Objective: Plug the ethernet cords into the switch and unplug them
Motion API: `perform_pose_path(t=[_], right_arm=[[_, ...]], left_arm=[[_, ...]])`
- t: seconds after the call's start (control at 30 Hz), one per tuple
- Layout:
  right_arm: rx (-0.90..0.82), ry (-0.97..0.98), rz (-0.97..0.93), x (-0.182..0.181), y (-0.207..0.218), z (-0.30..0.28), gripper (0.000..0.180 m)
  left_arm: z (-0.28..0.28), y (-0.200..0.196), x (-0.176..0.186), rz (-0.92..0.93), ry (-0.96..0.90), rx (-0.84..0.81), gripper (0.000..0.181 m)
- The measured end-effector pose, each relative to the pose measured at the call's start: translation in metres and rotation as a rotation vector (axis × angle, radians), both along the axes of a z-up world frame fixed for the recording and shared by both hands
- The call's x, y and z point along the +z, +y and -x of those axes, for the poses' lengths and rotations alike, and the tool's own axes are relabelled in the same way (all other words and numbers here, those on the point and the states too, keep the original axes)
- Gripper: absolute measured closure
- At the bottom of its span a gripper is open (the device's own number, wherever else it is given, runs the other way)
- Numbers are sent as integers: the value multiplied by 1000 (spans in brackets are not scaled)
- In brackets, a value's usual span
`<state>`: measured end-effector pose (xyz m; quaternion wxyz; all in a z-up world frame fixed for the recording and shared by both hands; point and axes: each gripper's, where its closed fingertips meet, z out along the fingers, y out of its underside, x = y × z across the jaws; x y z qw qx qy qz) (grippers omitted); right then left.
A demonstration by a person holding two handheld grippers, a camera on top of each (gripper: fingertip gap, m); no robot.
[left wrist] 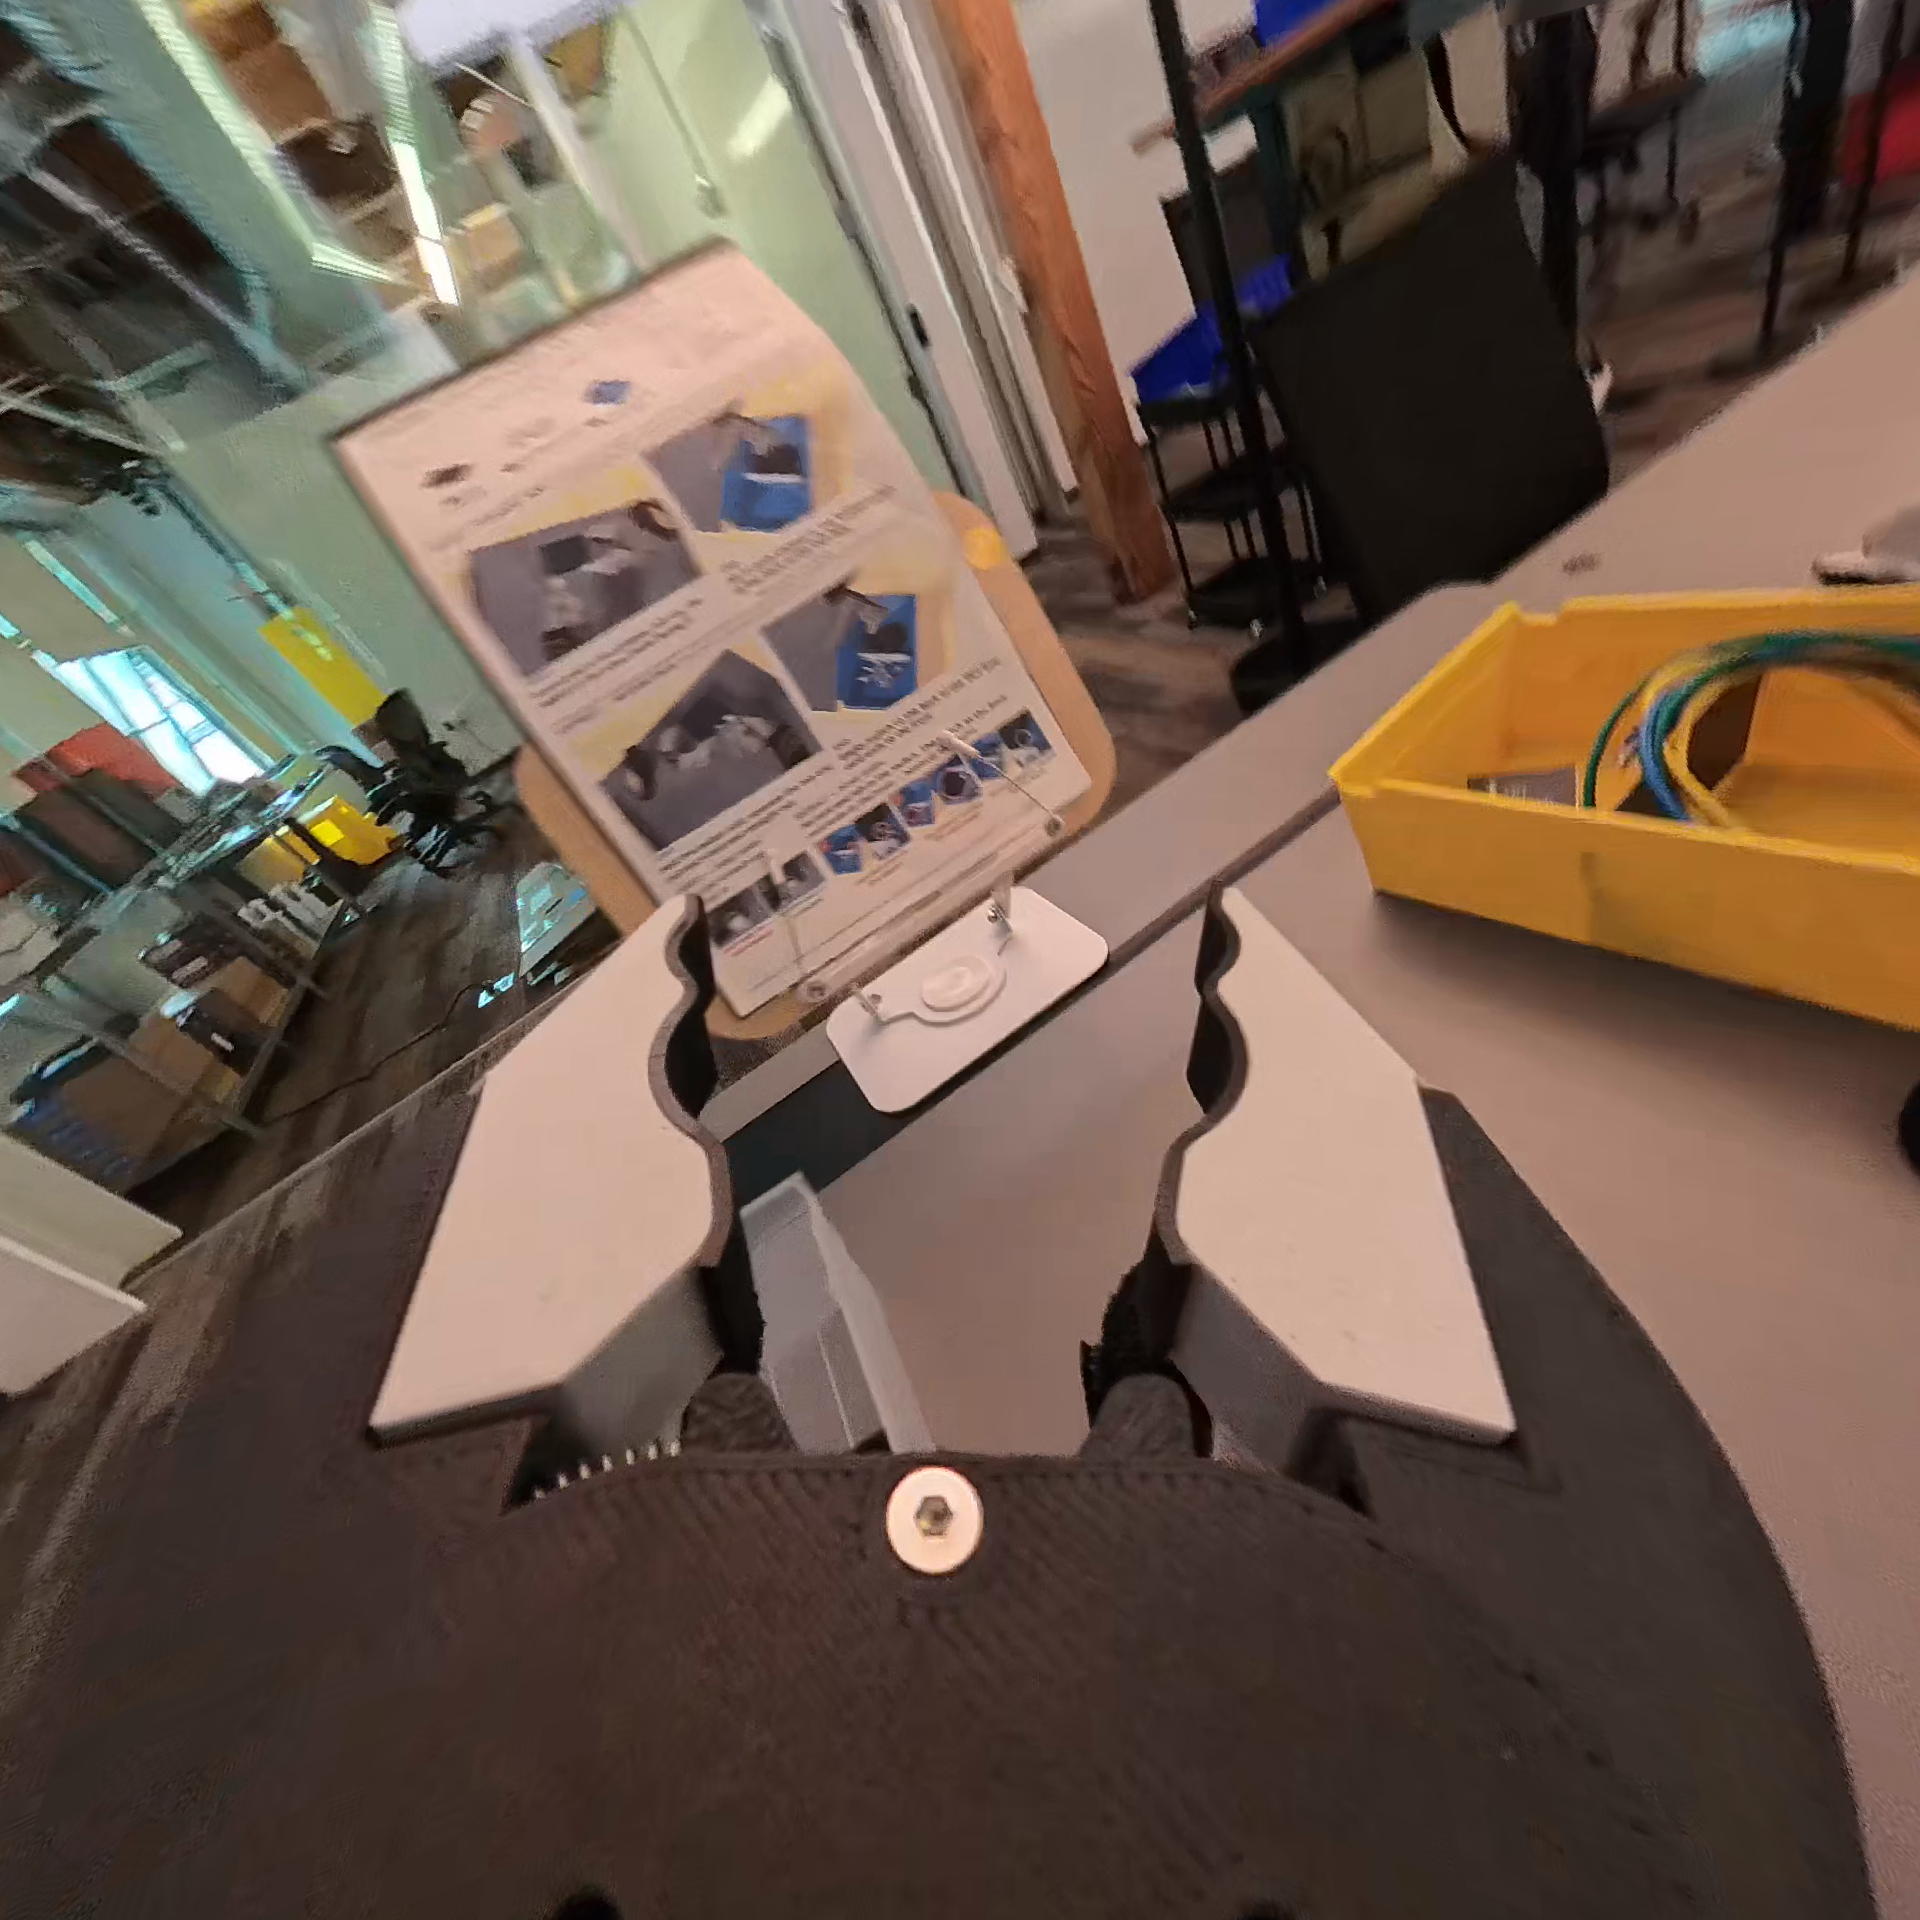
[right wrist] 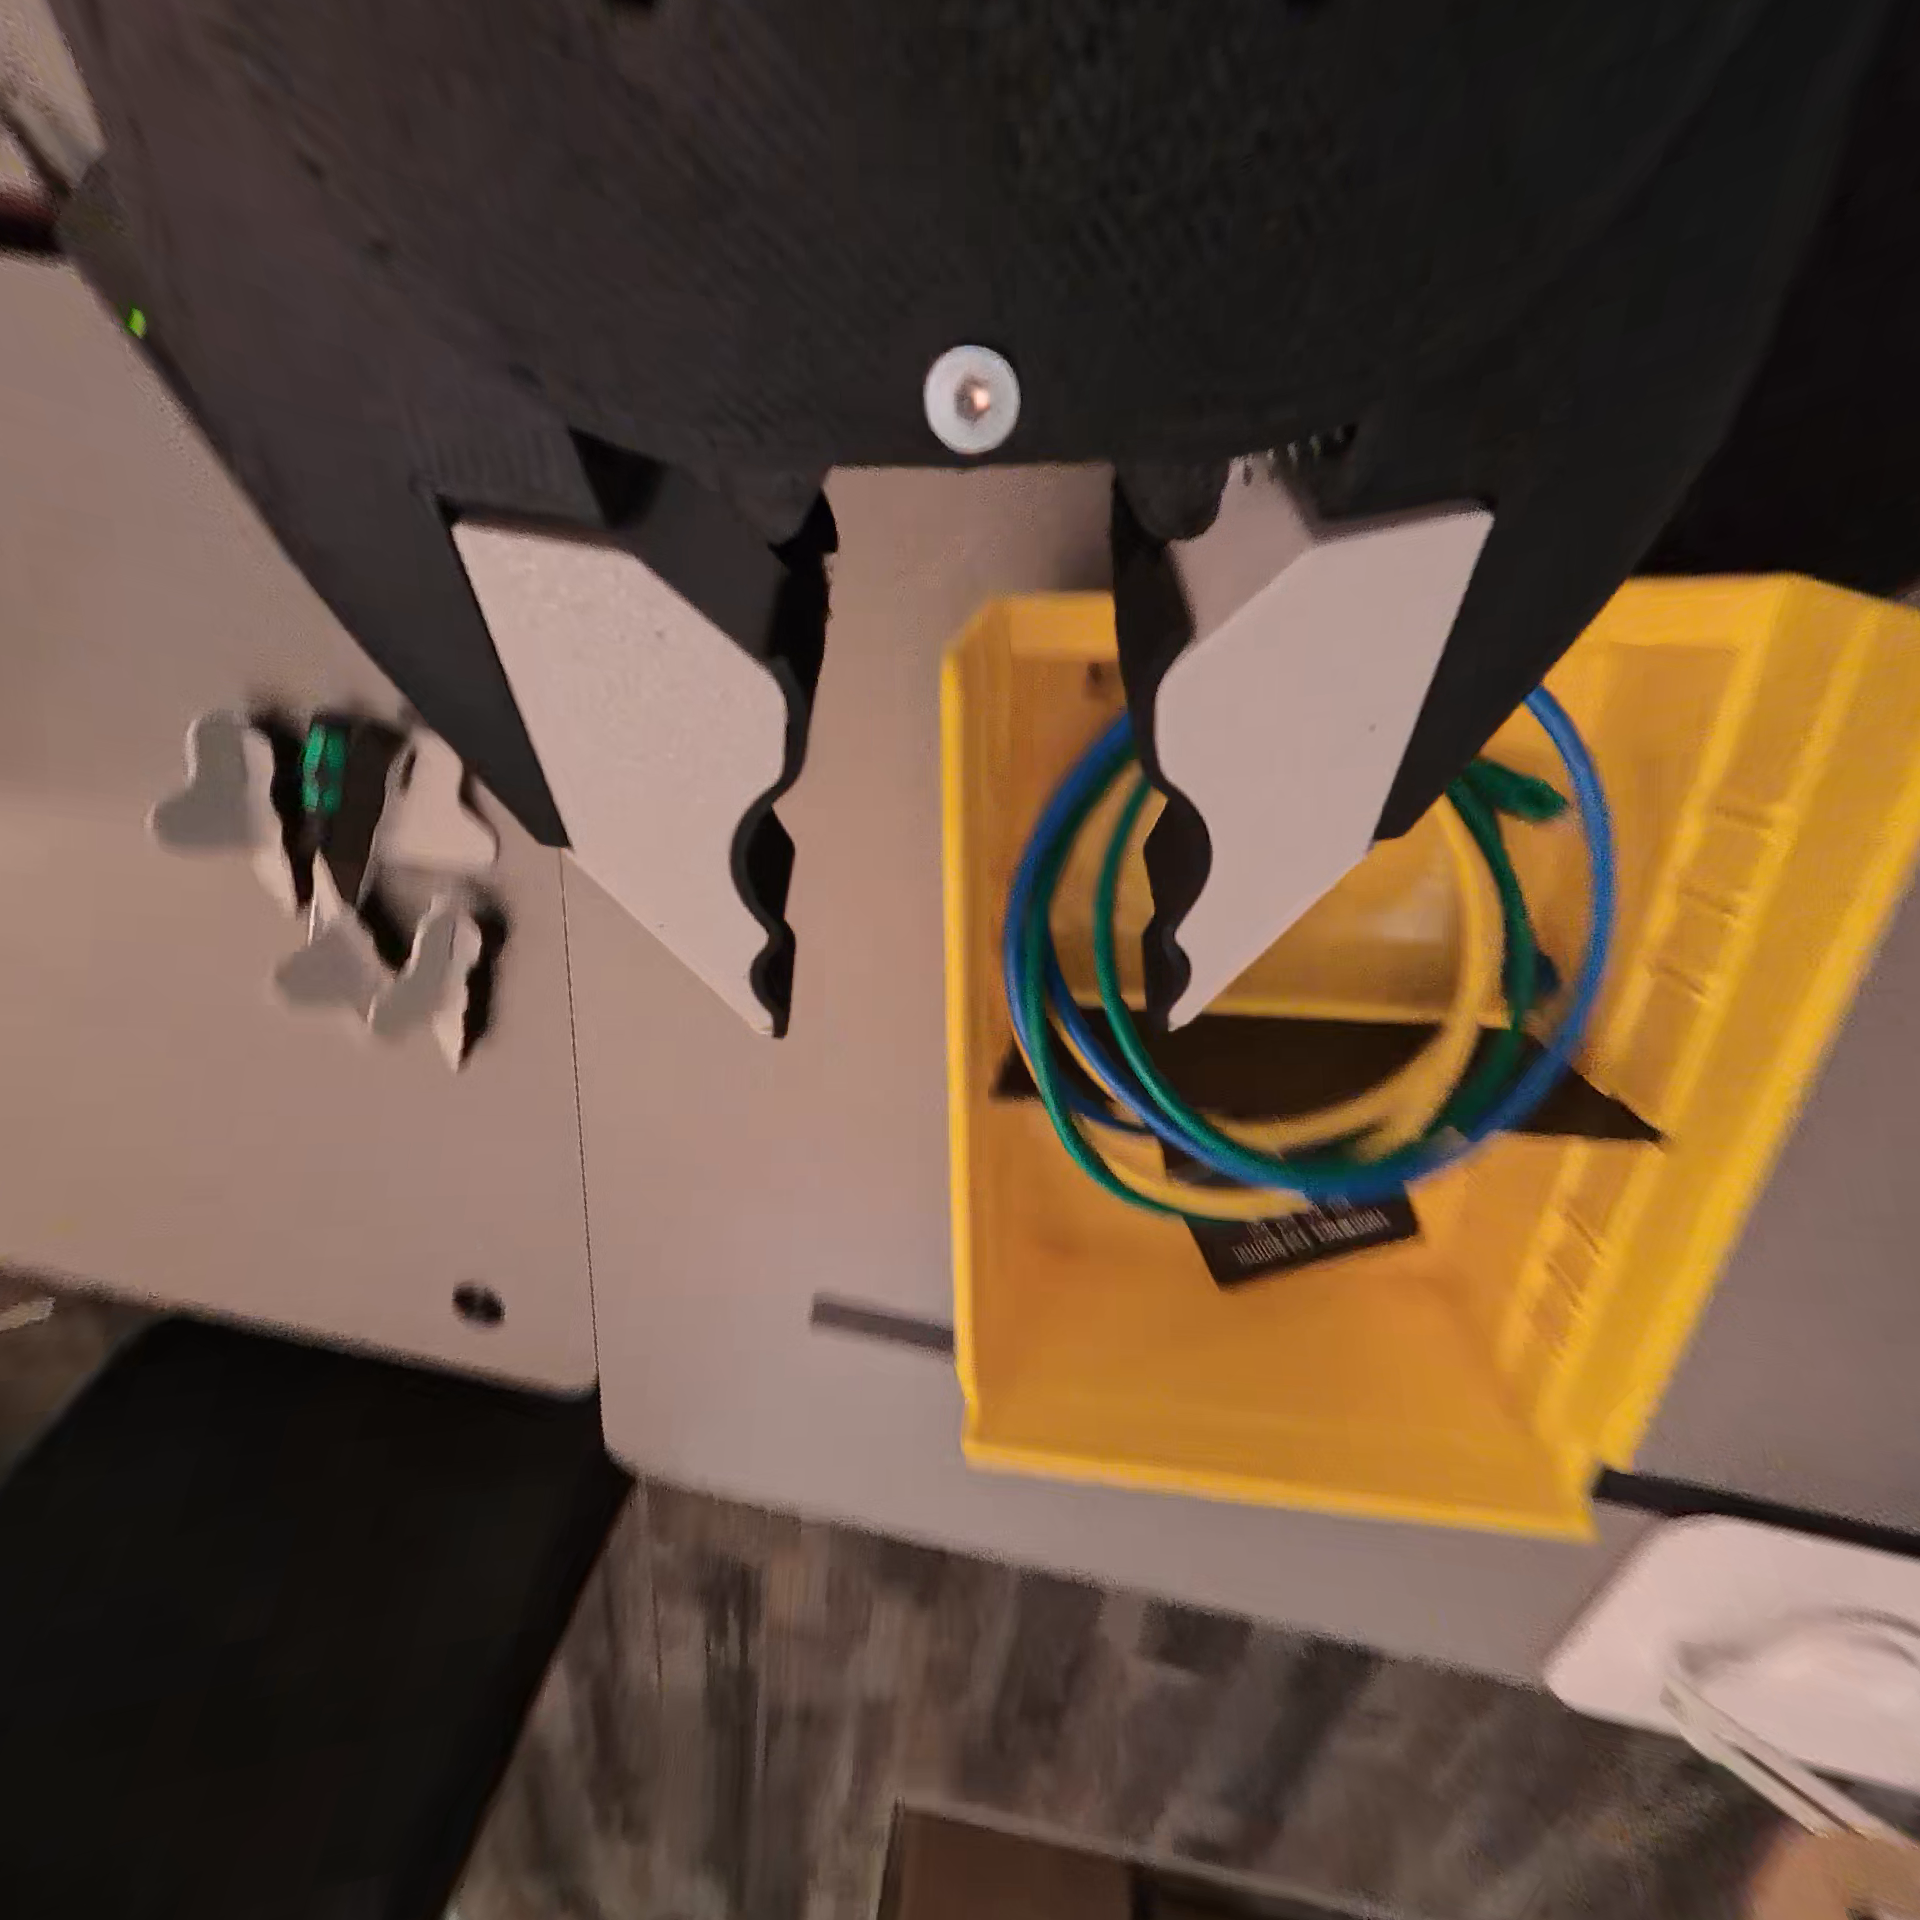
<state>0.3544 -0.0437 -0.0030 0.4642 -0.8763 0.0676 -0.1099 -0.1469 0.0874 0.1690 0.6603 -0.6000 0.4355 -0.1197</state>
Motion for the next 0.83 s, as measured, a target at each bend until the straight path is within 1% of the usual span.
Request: perform_pose_path(t=[0.07, 0.17, 0.2, 0.23, 0.27, 0.3, 0.37, 0.43, 0.5, 0.57, 0.63, 0.7, 0.73, 0.77, 0.83], right_arm=[[-31, 31, 14, -30, -18, -14, 112], [-21, 101, -9, -68, -25, -18, 115], [-18, 122, -15, -79, -25, -18, 122], [-29, 130, -19, -88, -25, -20, 135], [-34, 141, -35, -94, -23, -19, 138], [-24, 166, -60, -97, -21, -15, 146], [12, 227, -124, -97, -14, -3, 175], [-20, 225, -139, -101, -12, -3, 175], [-24, 217, -147, -101, -12, 0, 175], [-27, 214, -143, -101, -15, 5, 175], [-34, 199, -121, -101, -18, 10, 175], [-39, 195, -90, -101, -21, 14, 175], [-49, 207, -81, -102, -21, 14, 175], [-57, 231, -67, -105, -20, 14, 175], [-51, 310, -60, -109, -15, 17, 167]], left_arm=[[40, -11, 18, 19, -117, 49, 91], [110, -10, 34, 64, -303, 152, 94], [134, -5, 34, 75, -351, 197, 95], [159, 3, 30, 90, -385, 253, 96], [185, 13, 20, 113, -401, 319, 96], [210, 25, 5, 146, -400, 388, 95], [258, 49, -40, 249, -381, 517, 91], [295, 69, -88, 352, -387, 593, 87], [321, 81, -136, 452, -388, 630, 86], [336, 87, -172, 493, -362, 649, 86], [338, 92, -191, 485, -329, 622, 86], [323, 94, -204, 534, -333, 532, 86], [318, 97, -210, 554, -328, 512, 87], [314, 101, -217, 574, -306, 503, 88], [306, 107, -237, 644, -248, 486, 94]])
